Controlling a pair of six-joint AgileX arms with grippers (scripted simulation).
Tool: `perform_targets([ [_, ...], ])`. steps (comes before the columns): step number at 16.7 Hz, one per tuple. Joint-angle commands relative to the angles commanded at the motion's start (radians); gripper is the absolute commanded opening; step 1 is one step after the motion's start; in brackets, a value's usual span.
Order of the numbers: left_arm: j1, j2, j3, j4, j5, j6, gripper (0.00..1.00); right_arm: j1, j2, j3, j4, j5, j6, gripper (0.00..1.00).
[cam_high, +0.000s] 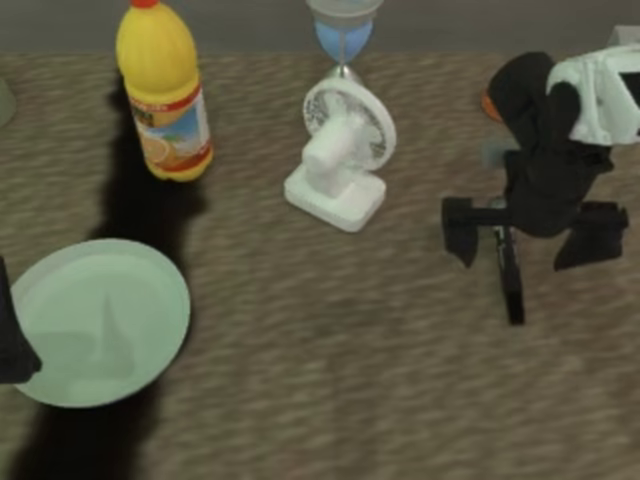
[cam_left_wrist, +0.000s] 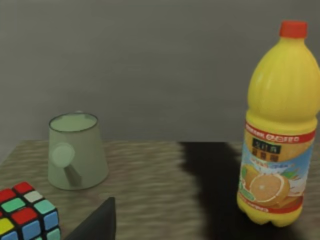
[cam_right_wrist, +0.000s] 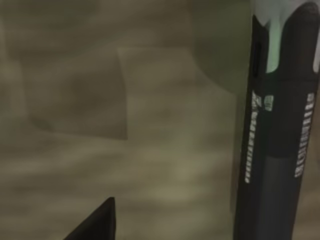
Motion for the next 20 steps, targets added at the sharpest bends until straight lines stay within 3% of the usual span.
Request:
perform_targets([
  [4, 0.0, 0.0, 0.0, 0.0, 0.0, 0.0, 1.0, 0.002, 0.09, -0.054, 0.145, 0.001, 0.003, 1.0],
  [9, 0.0, 0.0, 0.0, 0.0, 0.0, 0.0, 1.0, 0.002, 0.103, -0.06, 0.16, 0.001, 0.004, 1.0],
  [20, 0.0, 0.0, 0.0, 0.0, 0.0, 0.0, 1.0, 0.002, 0.103, -0.06, 0.16, 0.001, 0.004, 0.17],
])
